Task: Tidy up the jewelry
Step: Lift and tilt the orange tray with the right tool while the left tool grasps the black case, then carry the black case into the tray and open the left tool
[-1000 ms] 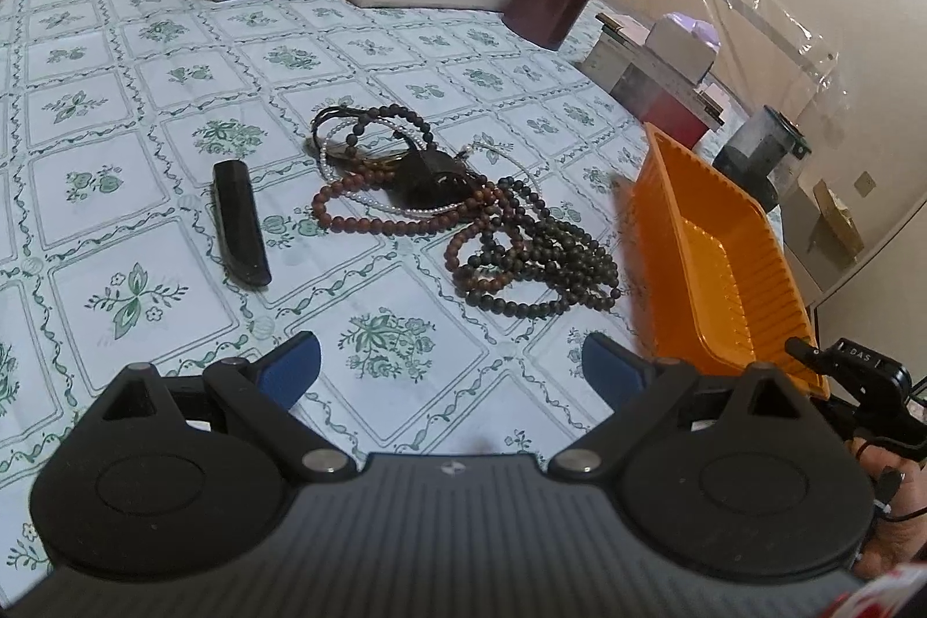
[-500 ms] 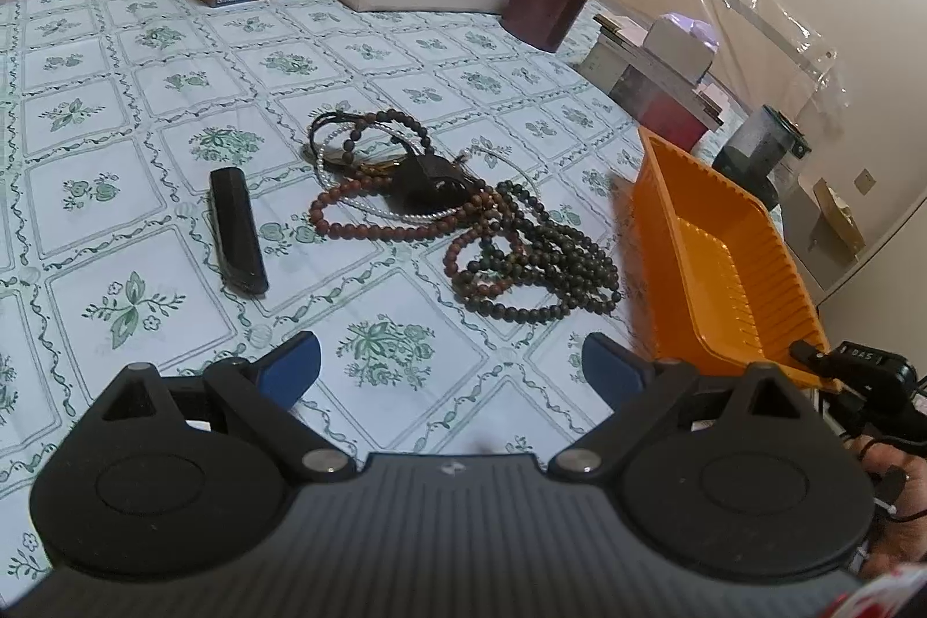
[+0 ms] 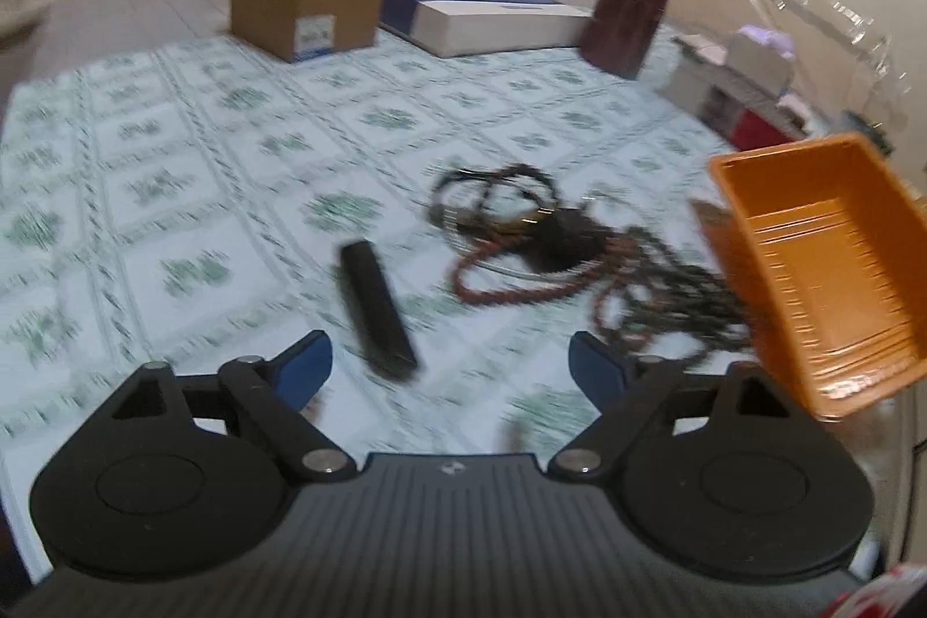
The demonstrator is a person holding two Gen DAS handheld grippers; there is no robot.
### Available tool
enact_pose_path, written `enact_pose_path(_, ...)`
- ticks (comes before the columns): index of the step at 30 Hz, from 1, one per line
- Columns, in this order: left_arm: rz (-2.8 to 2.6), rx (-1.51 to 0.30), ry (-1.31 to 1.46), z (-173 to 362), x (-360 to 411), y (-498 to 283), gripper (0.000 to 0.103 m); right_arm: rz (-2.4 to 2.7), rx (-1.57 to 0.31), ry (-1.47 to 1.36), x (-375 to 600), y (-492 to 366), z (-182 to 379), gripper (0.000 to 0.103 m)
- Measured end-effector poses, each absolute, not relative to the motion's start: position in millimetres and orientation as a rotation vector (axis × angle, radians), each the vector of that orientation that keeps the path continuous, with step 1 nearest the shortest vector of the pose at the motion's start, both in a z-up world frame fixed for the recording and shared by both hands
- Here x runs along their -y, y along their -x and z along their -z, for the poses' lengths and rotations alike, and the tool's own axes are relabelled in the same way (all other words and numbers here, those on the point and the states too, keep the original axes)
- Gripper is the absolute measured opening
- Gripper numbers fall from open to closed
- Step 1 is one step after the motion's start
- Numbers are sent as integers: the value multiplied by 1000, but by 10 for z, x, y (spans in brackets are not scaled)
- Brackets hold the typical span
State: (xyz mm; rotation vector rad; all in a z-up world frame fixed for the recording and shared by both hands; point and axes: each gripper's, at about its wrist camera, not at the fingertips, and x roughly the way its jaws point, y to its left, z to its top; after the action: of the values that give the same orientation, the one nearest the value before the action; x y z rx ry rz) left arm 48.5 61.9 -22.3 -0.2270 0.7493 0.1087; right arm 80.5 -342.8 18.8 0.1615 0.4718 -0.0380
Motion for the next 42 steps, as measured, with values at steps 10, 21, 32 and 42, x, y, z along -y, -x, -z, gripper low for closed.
enact_pose_path(10,-157,-781,89,473,-711,-782,41,44,-451,-46,3166,-788,-228,9)
enact_pose_path(21,-160,-774,63,505,-766,-770,21,42,-450,-19,3107,-785,-257,9)
enact_pose_path(32,-79,-749,270,287,-794,-642,19,24,-453,-28,3101,-764,-256,9)
enact_pose_path(42,90,-698,279,-6,-371,-781,19,16,-455,-30,3110,-757,-257,9)
